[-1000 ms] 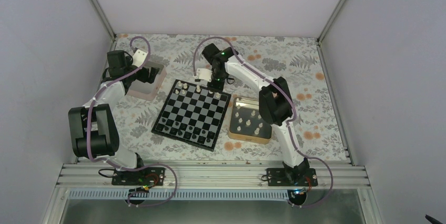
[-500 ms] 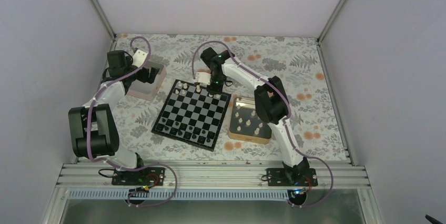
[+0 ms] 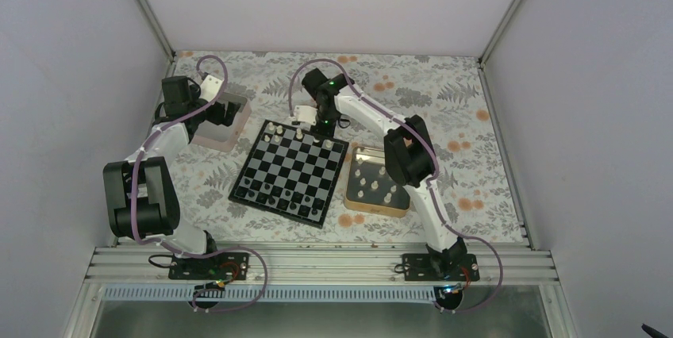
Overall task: Set up the chess pieces on the board
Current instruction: Place the chess piece on the chessboard.
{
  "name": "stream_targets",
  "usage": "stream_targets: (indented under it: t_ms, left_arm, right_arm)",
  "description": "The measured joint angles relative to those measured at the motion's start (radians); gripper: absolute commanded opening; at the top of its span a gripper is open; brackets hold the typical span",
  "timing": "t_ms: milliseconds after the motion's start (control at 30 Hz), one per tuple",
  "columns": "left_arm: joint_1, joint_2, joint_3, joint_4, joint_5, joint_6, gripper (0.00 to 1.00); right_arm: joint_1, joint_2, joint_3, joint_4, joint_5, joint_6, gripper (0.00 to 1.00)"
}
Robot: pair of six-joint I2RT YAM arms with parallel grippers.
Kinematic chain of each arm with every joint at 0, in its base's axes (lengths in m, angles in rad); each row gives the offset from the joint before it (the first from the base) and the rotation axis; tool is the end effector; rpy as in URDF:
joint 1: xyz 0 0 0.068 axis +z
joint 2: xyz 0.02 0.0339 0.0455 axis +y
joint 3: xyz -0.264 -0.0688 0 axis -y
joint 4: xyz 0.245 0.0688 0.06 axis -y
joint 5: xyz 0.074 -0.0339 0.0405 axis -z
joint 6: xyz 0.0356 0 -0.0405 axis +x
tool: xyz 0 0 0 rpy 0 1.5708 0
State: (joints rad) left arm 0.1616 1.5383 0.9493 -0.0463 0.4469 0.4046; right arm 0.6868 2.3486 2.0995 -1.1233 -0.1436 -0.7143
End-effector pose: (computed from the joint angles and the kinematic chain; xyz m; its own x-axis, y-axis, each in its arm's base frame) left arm 0.3320 0.0385 0.2282 -0.4604 0.2846 -0.8409 0.4128 0.9072 0.0811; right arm 0.3672 0.3077 0.1922 -0.1474 -0.9593 -0.2408 -0.9872 0.1575 -0.0231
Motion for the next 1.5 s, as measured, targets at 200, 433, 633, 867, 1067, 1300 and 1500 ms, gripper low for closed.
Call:
stream_targets:
  t_ms: [200, 433, 633, 867, 1067, 1300, 1500]
  left_arm:
    - [0.0, 0.0, 0.0, 0.0, 0.0, 0.0, 1.0]
    - [0.0, 0.0, 0.0, 0.0, 0.003, 0.0, 1.0]
    - [0.0, 0.0, 0.0, 0.0, 0.006, 0.0, 1.0]
    - [0.0, 0.0, -0.002, 0.0, 0.008, 0.0, 1.0]
    - [0.0, 0.0, -0.003, 0.0, 0.008, 0.0, 1.0]
    - [0.0, 0.0, -0.005, 0.0, 0.009, 0.0, 1.0]
    - [0.0, 0.0, -0.005, 0.0, 0.009, 0.0, 1.0]
  right_arm:
    - [0.0, 0.0, 0.0, 0.0, 0.004, 0.0, 0.1]
    - [0.0, 0.002, 0.0, -0.003, 0.008, -0.001, 0.1]
    - [0.0, 0.006, 0.0, -0.012, 0.008, -0.002, 0.11]
    - [0.0, 0.014, 0.0, -0.02, 0.008, -0.004, 0.15]
    - [0.0, 0.014, 0.0, -0.019, 0.008, -0.005, 0.25]
    - [0.0, 0.014, 0.0, -0.007, 0.011, -0.005, 0.29]
    - [-0.01, -0.033, -0.023, 0.006, 0.013, -0.002, 0.31]
